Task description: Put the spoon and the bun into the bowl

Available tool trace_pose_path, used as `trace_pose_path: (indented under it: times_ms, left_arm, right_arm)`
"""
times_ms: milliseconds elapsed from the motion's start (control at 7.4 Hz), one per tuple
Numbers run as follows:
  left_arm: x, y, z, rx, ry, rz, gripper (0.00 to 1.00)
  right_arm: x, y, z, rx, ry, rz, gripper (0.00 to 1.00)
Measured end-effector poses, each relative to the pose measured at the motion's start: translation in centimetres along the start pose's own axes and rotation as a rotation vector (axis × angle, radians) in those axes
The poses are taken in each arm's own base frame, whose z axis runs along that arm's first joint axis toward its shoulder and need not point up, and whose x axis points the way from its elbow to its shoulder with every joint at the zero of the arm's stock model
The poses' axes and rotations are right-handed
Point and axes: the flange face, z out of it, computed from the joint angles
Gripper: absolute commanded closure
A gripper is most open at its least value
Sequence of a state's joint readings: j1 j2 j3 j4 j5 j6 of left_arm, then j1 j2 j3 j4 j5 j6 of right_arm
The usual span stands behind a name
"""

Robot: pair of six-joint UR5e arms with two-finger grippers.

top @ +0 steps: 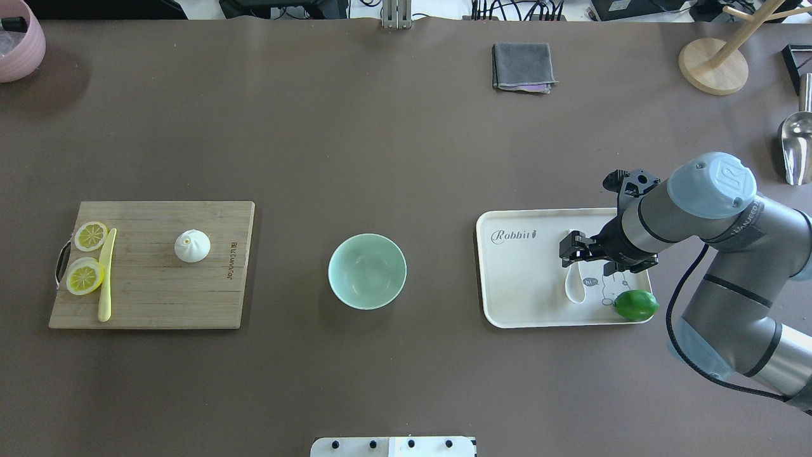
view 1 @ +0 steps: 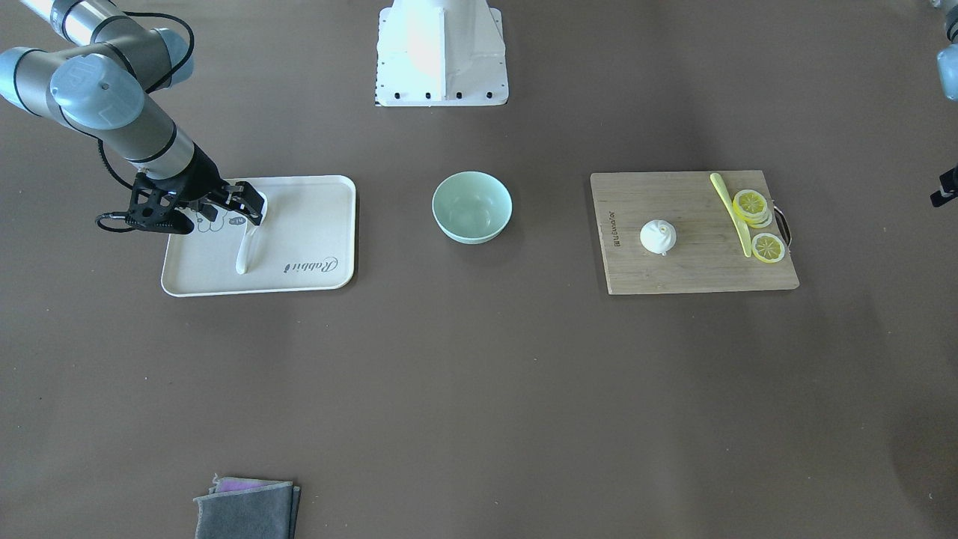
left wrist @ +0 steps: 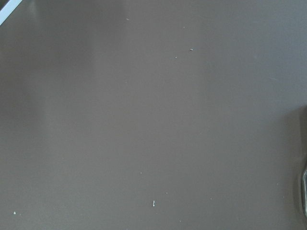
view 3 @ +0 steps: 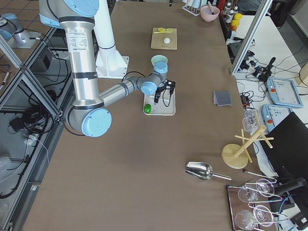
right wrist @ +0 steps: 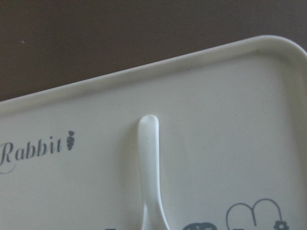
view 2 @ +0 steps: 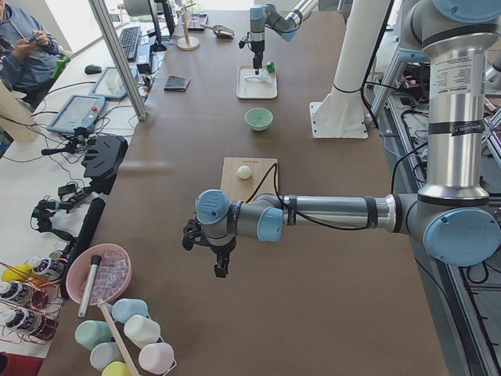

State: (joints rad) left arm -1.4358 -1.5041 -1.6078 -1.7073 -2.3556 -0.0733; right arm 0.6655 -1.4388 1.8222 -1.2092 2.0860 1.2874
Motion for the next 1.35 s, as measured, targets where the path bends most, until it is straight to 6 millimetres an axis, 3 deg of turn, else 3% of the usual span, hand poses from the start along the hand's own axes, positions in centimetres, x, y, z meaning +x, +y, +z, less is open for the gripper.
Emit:
trace_pose_path:
  times_ms: [541, 811, 1081, 1216, 1351]
  left_arm:
    - [0.1, -0.1, -0.1, 0.002, -0.001, 0.004, 0.02]
    - [0.1, -0.2, -0.1, 0.003, -0.001, 0.006, 0.02]
    - [0.2, -0.2, -0.2, 0.005, -0.001, 0.006, 0.02]
    - [0.3, -0.4, -0.3, 0.006, 0.000, 0.007, 0.02]
    - [0.4, -0.6, -0.3, 0.008, 0.000, 0.001, 0.02]
  right_arm:
    - [-0.4, -0.2, 1.0, 0.031, 0.038, -0.014, 0.32]
    - [-1.0, -0.6, 1.3, 0.044, 0.042, -0.026, 0.42]
    - [-0.8, -1.0, 1.7, 0.050, 0.050, -0.026, 0.69]
    - [-0.8, -1.0, 1.7, 0.050, 0.051, -0.025, 0.89]
    - [-0.8, -1.0, 1.7, 0.051, 0.051, -0.026, 1.00]
